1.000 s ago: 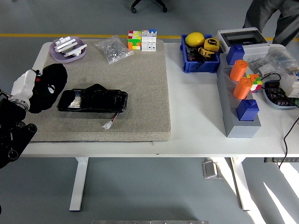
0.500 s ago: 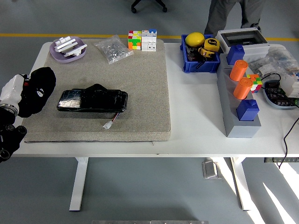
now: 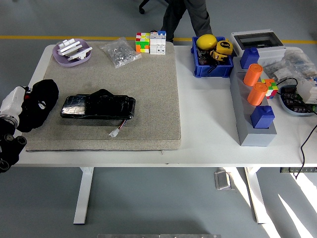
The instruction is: Pick the rag up,wipe the panel,place it on the desk
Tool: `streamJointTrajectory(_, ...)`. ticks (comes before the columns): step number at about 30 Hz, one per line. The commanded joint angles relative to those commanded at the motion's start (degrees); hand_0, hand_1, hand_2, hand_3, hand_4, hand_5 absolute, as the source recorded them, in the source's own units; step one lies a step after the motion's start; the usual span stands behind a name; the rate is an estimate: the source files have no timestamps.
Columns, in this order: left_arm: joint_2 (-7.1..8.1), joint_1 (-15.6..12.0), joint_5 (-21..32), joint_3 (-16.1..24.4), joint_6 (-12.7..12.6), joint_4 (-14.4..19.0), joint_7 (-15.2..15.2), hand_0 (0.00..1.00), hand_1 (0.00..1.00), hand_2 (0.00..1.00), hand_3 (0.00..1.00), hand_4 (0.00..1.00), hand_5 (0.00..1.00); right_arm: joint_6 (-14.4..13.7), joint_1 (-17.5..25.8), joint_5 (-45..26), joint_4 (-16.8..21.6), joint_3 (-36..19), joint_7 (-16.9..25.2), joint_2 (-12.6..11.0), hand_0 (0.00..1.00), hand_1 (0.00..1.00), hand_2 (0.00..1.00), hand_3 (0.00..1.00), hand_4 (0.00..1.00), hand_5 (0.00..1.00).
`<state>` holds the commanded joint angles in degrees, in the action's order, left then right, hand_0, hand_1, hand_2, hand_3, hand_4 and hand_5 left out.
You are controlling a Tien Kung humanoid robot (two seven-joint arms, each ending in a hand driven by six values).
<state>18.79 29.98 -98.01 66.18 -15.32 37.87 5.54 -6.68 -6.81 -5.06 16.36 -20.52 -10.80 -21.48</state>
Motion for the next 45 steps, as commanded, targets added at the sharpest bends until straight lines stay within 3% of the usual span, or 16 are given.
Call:
streamJointTrajectory(1, 0.0, 0.0, 0.1, 0.0, 0.2, 0.0, 0.1, 0.527, 0.702, 0.622, 0.582, 0.643, 0.002, 0.0, 0.0, 0.0, 0.0, 0.0, 0.0, 0.0, 0.649, 0.603, 0.663, 0.569, 0.966, 0.466)
streamJointTrajectory(2, -0.03, -0.2, 0.3, 0.0, 0.5, 0.1, 0.2, 0.626, 0.785, 0.712, 0.65, 0.866, 0.088, 0.0, 0.0, 0.0, 0.0, 0.0, 0.0, 0.0, 0.649, 0.603, 0.663, 0.57, 0.966, 0.466)
streamJointTrajectory(7, -0.24, -0.4, 0.3, 0.3, 0.6, 0.5, 0.1, 0.626, 0.785, 0.712, 0.65, 0.866, 0.088, -0.1, 0.0, 0.0, 0.0, -0.1, 0.0, 0.1, 0.649, 0.603, 0.663, 0.57, 0.966, 0.466)
streamJointTrajectory(8, -0.27, -0.4, 0.2, 0.4, 0.7, 0.5, 0.2, 0.663, 0.791, 0.767, 0.76, 0.964, 0.175, -0.1, 0.0, -0.1, 0.0, 0.0, 0.0, 0.1, 0.649, 0.601, 0.662, 0.571, 0.966, 0.466)
streamJointTrajectory(13, -0.24, -0.6, -0.6, 0.9, 1.9, 1.6, 0.8, 0.663, 0.791, 0.767, 0.76, 0.964, 0.175, -0.1, -0.1, 0.1, 0.0, -0.2, 0.0, 0.0, 0.649, 0.601, 0.662, 0.571, 0.966, 0.466)
streamJointTrajectory(14, -0.24, -0.6, -0.7, 1.2, 2.0, 1.7, 0.9, 0.705, 0.804, 0.778, 0.782, 0.998, 0.27, -0.1, -0.1, 0.1, -0.1, -0.2, 0.0, 0.0, 0.649, 0.597, 0.662, 0.57, 0.967, 0.468)
streamJointTrajectory(24, 0.34, -1.4, -2.3, 3.9, 3.4, 5.0, 2.1, 0.727, 0.806, 0.783, 0.785, 0.998, 0.309, -0.2, 0.2, 0.5, -0.1, -0.5, -0.2, -0.1, 0.649, 0.597, 0.661, 0.57, 0.967, 0.468)
streamJointTrajectory(25, 0.53, -1.6, -2.5, 4.5, 3.8, 5.8, 2.4, 0.727, 0.806, 0.783, 0.785, 0.998, 0.309, -0.2, 0.2, 0.5, -0.1, -0.5, -0.2, -0.1, 0.649, 0.597, 0.661, 0.57, 0.967, 0.468)
streamJointTrajectory(26, 0.61, -1.7, -2.6, 4.7, 4.0, 6.2, 2.5, 0.738, 0.795, 0.78, 0.793, 0.998, 0.374, -0.2, 0.2, 0.5, -0.1, -0.5, -0.2, -0.1, 0.649, 0.595, 0.661, 0.57, 0.967, 0.469)
streamJointTrajectory(31, 2.06, -3.4, -2.6, 8.2, 4.9, 10.8, 2.8, 0.738, 0.795, 0.78, 0.793, 0.998, 0.374, -0.1, 0.4, 0.2, -0.1, -0.3, -0.1, 0.0, 0.649, 0.595, 0.661, 0.57, 0.967, 0.469)
streamJointTrajectory(32, 2.46, -4.1, -1.5, 9.1, 4.8, 12.0, 2.5, 0.676, 0.736, 0.737, 0.775, 0.998, 0.451, -0.1, 0.4, 0.3, -0.1, -0.3, -0.2, 0.0, 0.649, 0.595, 0.661, 0.57, 0.967, 0.469)
streamJointTrajectory(37, 3.32, -6.6, 4.5, 11.8, 4.1, 14.9, 0.1, 0.676, 0.736, 0.737, 0.775, 0.998, 0.451, -0.1, 0.6, 0.5, -0.1, -0.4, -0.2, 0.1, 0.649, 0.595, 0.661, 0.57, 0.967, 0.469)
streamJointTrajectory(38, 3.24, -7.3, 6.1, 12.5, 3.6, 15.4, -0.9, 0.611, 0.697, 0.714, 0.71, 0.961, 0.458, -0.1, 0.7, 0.6, -0.1, -0.4, -0.2, 0.1, 0.649, 0.594, 0.661, 0.571, 0.967, 0.469)
streamJointTrajectory(43, 1.87, -10.3, 18.1, 16.1, 3.0, 16.4, -8.6, 0.611, 0.697, 0.714, 0.71, 0.961, 0.458, -0.1, 0.7, 1.0, -0.1, -0.6, -0.3, 0.2, 0.649, 0.594, 0.661, 0.571, 0.967, 0.469)
streamJointTrajectory(44, 1.74, -10.4, 20.3, 16.3, 3.1, 16.4, -9.1, 0.602, 0.675, 0.668, 0.618, 0.905, 0.468, 0.0, 0.7, 1.0, -0.1, -0.6, -0.3, 0.2, 0.649, 0.594, 0.661, 0.571, 0.967, 0.469)
streamJointTrajectory(45, 1.29, -10.9, 22.9, 17.0, 3.7, 16.5, -10.1, 0.602, 0.675, 0.668, 0.618, 0.905, 0.468, -0.1, 0.7, 1.1, -0.1, -0.6, -0.3, 0.2, 0.649, 0.594, 0.661, 0.571, 0.967, 0.469)
